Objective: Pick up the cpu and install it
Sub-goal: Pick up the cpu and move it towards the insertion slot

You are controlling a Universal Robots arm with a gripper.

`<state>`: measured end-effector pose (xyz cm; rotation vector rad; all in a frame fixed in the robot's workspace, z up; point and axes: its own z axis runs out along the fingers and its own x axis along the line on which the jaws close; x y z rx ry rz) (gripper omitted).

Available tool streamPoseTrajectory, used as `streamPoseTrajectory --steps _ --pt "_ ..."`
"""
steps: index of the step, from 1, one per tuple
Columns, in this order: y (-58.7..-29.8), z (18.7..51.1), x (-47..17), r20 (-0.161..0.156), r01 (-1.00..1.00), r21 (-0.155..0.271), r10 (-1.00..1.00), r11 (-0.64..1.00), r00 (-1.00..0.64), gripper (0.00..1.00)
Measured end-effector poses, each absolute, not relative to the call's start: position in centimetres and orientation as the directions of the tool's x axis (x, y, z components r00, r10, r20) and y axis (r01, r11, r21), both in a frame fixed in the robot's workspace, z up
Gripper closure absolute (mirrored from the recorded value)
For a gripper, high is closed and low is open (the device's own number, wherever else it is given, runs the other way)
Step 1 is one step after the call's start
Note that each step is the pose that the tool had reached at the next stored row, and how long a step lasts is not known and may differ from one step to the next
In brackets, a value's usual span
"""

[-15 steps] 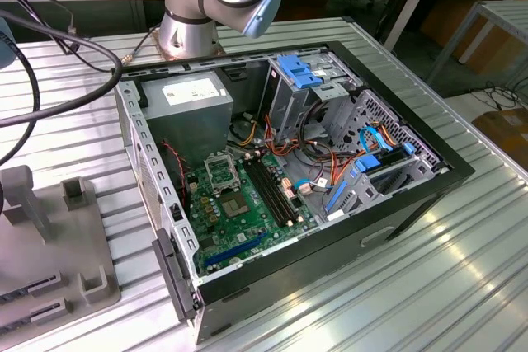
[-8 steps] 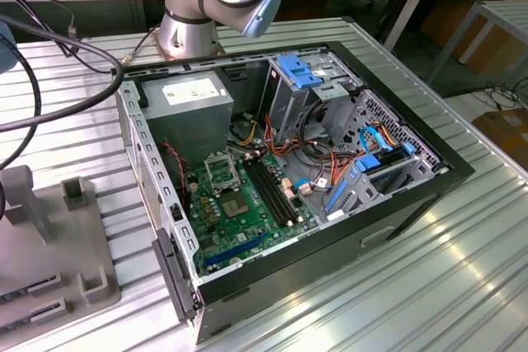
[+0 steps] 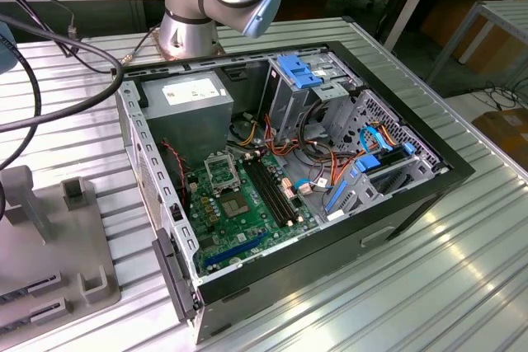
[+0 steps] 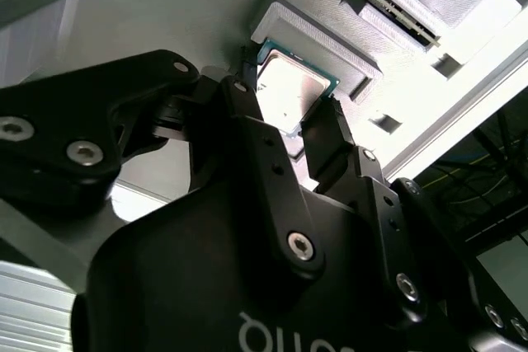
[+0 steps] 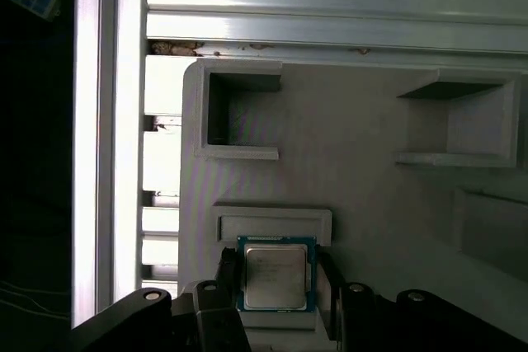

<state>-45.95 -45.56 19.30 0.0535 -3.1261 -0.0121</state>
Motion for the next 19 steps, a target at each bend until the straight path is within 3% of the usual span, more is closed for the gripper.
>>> streamPoseTrajectory --steps 19 --pt "-45.6 20.7 -45.9 0.015 -0.034 0.009 -0.034 0.999 -0.999 0.53"
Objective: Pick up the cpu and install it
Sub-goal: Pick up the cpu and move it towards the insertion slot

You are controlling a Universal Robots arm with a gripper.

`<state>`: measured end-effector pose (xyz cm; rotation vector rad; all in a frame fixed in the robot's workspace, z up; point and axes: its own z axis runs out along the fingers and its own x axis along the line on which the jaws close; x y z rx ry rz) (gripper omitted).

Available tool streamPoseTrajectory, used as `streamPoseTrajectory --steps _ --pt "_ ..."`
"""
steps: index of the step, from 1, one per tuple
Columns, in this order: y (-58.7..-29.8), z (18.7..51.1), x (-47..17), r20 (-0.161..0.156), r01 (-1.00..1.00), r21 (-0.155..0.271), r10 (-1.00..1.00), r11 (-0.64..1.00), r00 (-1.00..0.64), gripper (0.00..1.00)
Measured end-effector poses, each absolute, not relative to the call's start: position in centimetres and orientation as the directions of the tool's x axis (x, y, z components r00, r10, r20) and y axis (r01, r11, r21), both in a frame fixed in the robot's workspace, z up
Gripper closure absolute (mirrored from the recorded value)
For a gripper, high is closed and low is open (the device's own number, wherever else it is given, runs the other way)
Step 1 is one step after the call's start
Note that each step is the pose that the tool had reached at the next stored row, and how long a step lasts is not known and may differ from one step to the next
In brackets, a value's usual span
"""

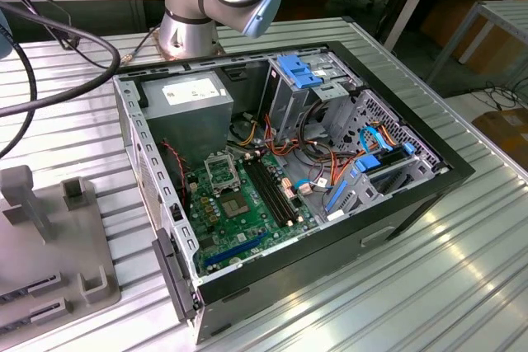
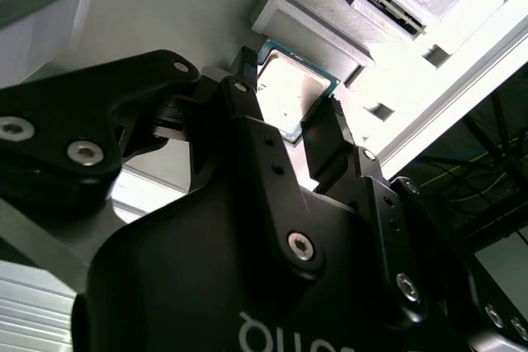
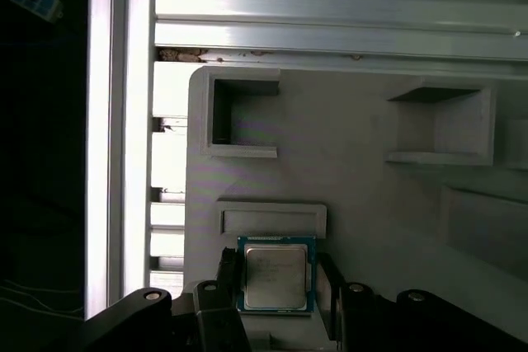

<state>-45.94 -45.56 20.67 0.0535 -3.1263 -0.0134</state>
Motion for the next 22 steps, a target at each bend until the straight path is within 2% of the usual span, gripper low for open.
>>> streamPoseTrajectory --steps 10,22 --pt "-45.6 21.0 -45.9 0.015 -0.034 0.013 -0.034 0.999 -0.999 0.53" --pt "-45.6 22.8 -45.9 0.015 -0.034 0.025 -0.034 0.999 -0.999 0.53"
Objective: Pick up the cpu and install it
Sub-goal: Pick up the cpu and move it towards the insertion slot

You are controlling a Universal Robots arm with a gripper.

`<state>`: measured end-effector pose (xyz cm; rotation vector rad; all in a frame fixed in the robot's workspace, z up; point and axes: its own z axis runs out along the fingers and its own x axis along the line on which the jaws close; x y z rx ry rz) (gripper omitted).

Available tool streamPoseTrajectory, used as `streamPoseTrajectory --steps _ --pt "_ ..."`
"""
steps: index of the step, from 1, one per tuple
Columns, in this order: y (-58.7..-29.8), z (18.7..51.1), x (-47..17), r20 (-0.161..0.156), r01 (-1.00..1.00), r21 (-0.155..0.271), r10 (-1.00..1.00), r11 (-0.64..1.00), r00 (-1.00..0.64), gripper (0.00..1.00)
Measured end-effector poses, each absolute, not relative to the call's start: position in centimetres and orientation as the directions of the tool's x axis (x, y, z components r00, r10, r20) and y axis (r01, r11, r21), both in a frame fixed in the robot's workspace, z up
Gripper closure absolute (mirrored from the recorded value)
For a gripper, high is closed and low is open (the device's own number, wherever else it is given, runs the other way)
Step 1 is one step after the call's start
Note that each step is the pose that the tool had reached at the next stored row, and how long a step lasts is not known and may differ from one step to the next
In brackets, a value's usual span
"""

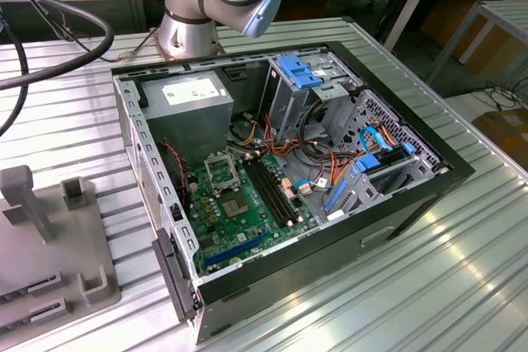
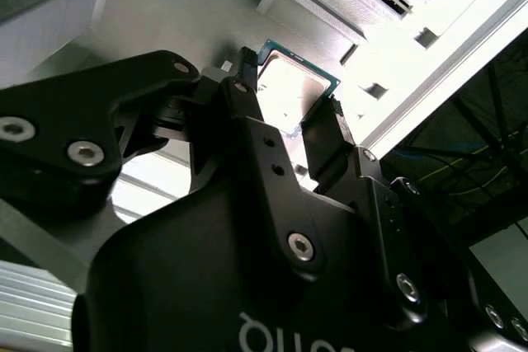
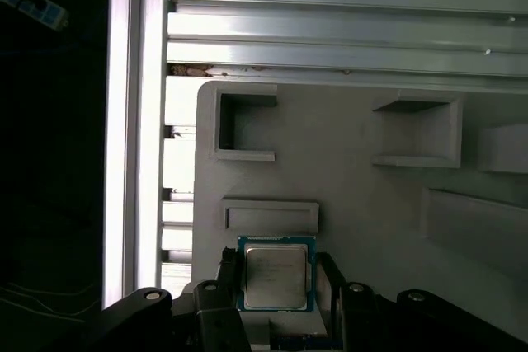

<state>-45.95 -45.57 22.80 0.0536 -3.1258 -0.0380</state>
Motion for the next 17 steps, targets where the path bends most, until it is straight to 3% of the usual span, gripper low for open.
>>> streamPoseTrajectory --steps 17 --pt "-45.57 23.25 -45.94 0.015 -0.034 0.025 -0.035 0.999 -0.999 0.53"
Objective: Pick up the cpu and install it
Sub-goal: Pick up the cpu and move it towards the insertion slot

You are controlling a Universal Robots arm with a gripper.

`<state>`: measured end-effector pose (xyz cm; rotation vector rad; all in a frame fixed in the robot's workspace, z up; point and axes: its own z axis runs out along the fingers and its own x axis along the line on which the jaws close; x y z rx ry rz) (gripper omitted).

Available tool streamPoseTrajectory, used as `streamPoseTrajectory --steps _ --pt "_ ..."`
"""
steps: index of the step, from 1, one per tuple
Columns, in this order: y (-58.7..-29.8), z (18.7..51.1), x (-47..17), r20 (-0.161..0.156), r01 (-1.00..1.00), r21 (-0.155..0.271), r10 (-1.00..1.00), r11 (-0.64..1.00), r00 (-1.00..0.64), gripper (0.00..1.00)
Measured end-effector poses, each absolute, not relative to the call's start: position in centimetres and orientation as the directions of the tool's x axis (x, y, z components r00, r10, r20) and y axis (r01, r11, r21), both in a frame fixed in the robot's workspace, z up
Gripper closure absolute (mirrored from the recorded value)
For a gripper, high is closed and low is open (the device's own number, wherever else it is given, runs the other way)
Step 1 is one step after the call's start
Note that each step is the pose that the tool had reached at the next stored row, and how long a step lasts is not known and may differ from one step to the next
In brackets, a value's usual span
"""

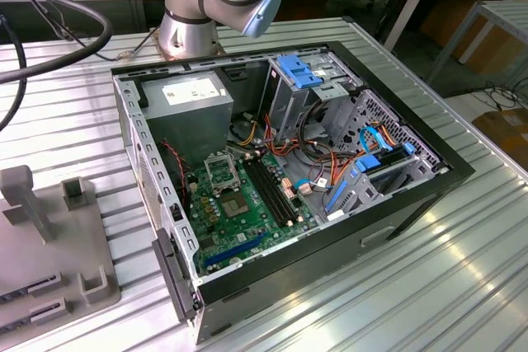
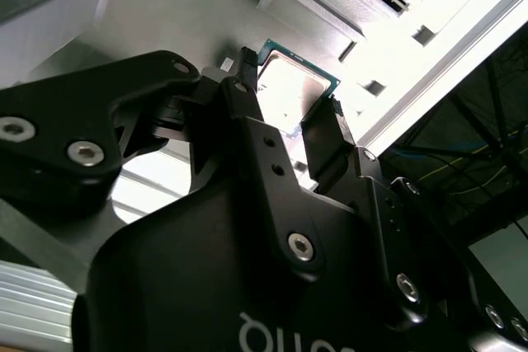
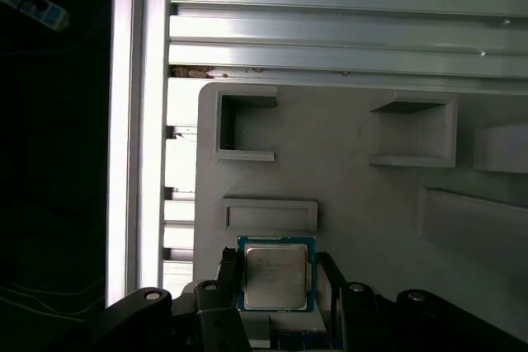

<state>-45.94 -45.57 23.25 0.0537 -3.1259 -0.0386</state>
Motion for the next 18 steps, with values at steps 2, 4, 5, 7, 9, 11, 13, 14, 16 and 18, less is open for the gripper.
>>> streamPoseTrajectory --steps 2,4,5,7,9,11,13,14,16,18 --pt "-45.57 23.32 -45.95 0.015 -0.034 0.025 -0.034 0.999 -0.999 0.53" --pt "-45.57 23.36 -45.95 0.015 -0.034 0.025 -0.034 0.999 -0.999 0.53" --pt "-45.57 23.38 -45.95 0.015 -0.034 0.025 -0.034 0.999 -0.999 0.53" --pt "-45.57 23.41 -45.94 0.015 -0.034 0.025 -0.034 0.999 -0.999 0.53" --pt "-45.57 23.45 -45.95 0.015 -0.034 0.025 -0.034 0.999 -0.999 0.53" --pt "-45.57 23.49 -45.95 0.015 -0.034 0.025 -0.034 0.999 -0.999 0.53" --pt "-45.57 23.52 -45.95 0.015 -0.034 0.025 -0.034 0.999 -0.999 0.53" --pt "-45.57 23.53 -45.94 0.015 -0.034 0.025 -0.034 0.999 -0.999 0.53" --pt "-45.57 23.62 -45.95 0.015 -0.034 0.025 -0.034 0.999 -0.999 0.53" --pt "-45.57 23.69 -45.95 0.015 -0.034 0.025 -0.034 0.999 -0.999 0.53"
